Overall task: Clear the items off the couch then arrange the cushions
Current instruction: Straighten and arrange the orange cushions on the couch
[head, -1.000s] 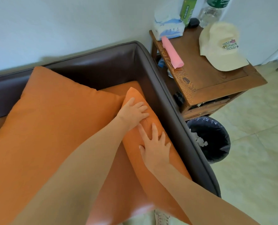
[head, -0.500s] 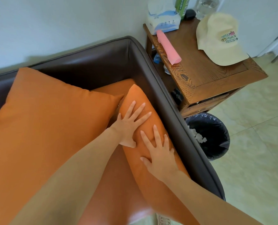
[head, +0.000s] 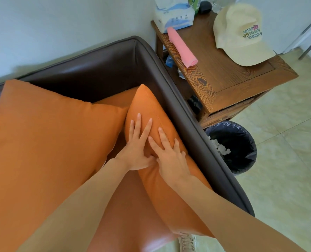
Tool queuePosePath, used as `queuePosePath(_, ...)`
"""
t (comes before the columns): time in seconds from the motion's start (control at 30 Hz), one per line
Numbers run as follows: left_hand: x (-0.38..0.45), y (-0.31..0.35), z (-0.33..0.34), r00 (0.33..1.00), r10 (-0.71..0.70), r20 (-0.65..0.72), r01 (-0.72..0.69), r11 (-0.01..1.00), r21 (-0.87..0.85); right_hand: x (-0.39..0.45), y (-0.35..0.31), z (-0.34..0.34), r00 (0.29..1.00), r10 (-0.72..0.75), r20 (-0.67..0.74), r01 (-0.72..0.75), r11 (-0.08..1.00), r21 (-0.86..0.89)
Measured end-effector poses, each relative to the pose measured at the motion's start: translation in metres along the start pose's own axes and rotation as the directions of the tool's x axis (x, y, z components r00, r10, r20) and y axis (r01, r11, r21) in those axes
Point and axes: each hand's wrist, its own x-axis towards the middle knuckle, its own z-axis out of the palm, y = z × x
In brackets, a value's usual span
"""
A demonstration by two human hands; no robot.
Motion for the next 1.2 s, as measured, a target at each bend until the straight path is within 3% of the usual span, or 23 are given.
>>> queuePosePath(0.13,-0.001,0.005,0.003,0.999,0.004,0.047,-0.006,0.999,0.031,-0.006,-0.002,0.003,1.000,0.022,0.015,-0.022,0.998,-0.054)
queuePosePath(0.33,-0.013,0.010,0.019,0.999,0.033,-0.039,-0.032,0.999,0.021,-0.022,0.004,0.009,0.999,0.028,0.026,-0.027,0.999,-0.042)
queuePosePath(0.53,-0.021,0.016,0.017,0.999,0.036,-0.005,-0.036,0.999,0.026,-0.029,0.007,0.012,0.999,0.030,0.020,-0.029,0.997,-0.068)
queuePosePath(0.63,-0.029,0.020,0.021,1.000,0.028,0.010,-0.028,0.999,0.044,-0.038,0.009,0.020,0.996,0.023,-0.083,-0.031,0.995,-0.096)
queuePosePath(0.9,-0.031,0.019,0.015,0.999,0.022,0.042,-0.034,0.949,0.315,-0.050,0.021,0.031,0.981,-0.029,-0.190,-0.003,0.986,-0.168)
queuePosePath(1.2,-0.048,0.014,0.017,0.990,0.115,0.076,-0.133,0.941,0.312,-0.069,0.034,0.039,0.975,-0.062,-0.213,0.025,0.985,-0.172)
